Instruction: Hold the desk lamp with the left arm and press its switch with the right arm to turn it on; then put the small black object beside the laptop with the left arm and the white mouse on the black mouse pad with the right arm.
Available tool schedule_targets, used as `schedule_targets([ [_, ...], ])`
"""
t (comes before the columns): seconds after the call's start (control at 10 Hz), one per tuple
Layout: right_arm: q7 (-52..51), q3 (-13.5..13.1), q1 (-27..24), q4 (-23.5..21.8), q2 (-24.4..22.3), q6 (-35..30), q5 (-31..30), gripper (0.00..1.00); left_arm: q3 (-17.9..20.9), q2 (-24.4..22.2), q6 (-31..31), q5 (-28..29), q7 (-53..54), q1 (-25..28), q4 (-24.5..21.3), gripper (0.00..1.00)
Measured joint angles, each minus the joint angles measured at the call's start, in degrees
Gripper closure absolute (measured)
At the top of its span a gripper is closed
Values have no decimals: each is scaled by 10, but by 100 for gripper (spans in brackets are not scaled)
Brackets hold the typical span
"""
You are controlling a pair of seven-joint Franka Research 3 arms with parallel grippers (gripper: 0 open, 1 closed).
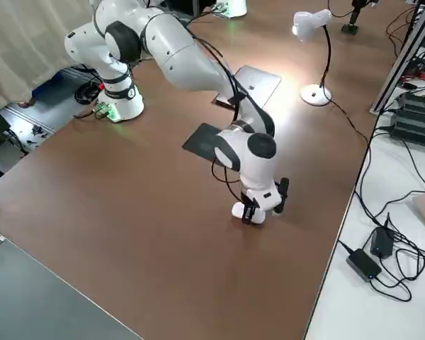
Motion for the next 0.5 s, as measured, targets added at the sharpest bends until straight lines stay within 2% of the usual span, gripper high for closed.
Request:
schedule_targets([
  [0.2, 39, 21, 12, -3, -35, -84, 1, 38, 1, 7, 0, 0, 0, 0, 0, 0],
  [0.3, 60, 30, 19, -26, -64, -96, 1, 38, 1, 11, 0, 0, 0, 0, 0, 0],
  [0.4, 80, 33, 29, -73, -102, -88, 2, 38, 1, 14, 0, 0, 0, 0, 1, 1],
  [0.5, 98, 35, 42, -142, -150, -60, 3, 38, 1, 17, 1, 0, 0, -1, 1, 2],
])
